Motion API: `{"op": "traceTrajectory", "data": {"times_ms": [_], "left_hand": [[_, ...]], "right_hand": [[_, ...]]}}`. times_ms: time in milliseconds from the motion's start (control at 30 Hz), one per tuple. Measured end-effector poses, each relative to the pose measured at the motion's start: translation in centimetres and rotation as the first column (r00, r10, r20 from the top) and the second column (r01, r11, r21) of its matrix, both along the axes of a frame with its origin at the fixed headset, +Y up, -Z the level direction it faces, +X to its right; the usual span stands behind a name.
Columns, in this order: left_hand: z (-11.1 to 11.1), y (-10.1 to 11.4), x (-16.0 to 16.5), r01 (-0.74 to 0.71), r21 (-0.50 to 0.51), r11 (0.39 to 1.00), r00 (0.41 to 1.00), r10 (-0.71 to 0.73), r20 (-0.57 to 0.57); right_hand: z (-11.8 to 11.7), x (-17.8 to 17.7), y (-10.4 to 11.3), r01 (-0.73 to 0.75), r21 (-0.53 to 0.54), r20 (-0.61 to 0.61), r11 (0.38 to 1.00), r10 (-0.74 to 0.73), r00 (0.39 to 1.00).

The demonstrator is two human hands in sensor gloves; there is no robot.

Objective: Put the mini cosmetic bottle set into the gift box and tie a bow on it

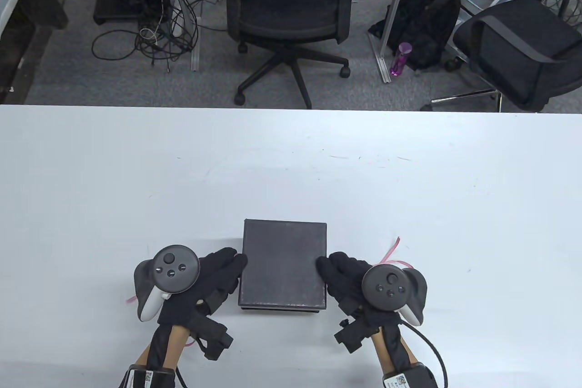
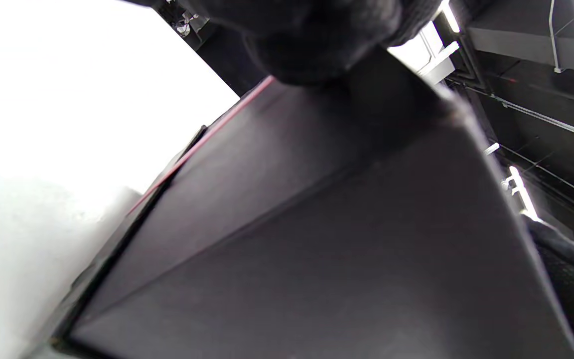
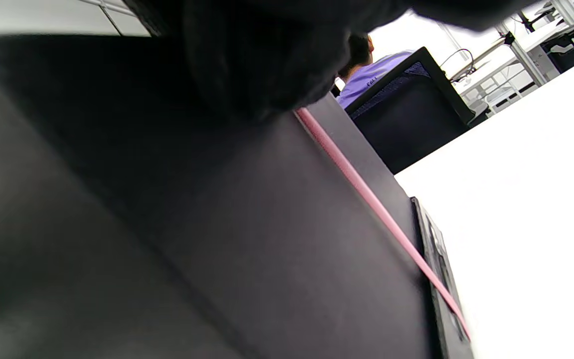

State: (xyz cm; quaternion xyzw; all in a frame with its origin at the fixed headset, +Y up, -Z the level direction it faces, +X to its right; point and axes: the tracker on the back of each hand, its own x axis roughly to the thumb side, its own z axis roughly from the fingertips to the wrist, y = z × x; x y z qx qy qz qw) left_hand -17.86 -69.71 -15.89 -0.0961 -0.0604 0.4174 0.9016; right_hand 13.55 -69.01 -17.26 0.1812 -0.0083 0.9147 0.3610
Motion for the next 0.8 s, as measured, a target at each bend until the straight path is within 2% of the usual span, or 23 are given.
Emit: {"op": "traceTrajectory", "data": {"times_ms": [200,567,733,800], "left_hand": [[-0.1,-0.3,0.5,0.059,-0.004,0.998,0.998,-0.059,0.012],[-0.4,-0.8,0.6,0.031,-0.038,0.999,0.999,-0.029,0.041],[-0.9,-0.8,-0.5,0.070,-0.075,0.995,0.995,-0.064,0.081],[-1.1,-0.6,-1.4,0.079,-0.087,0.993,0.996,-0.075,0.050]], "right_hand": [[-0.2,0.2,-0.3,-0.005,-0.033,0.010,0.999,0.006,1.000],[-0.6,0.4,-0.9,0.009,-0.043,0.015,0.999,-0.008,1.000],[-0.7,0.8,-0.6,0.003,-0.057,0.015,0.998,-0.002,1.000],[-0.8,1.3,-0.2,0.021,-0.056,0.034,0.998,-0.019,0.999]]}}
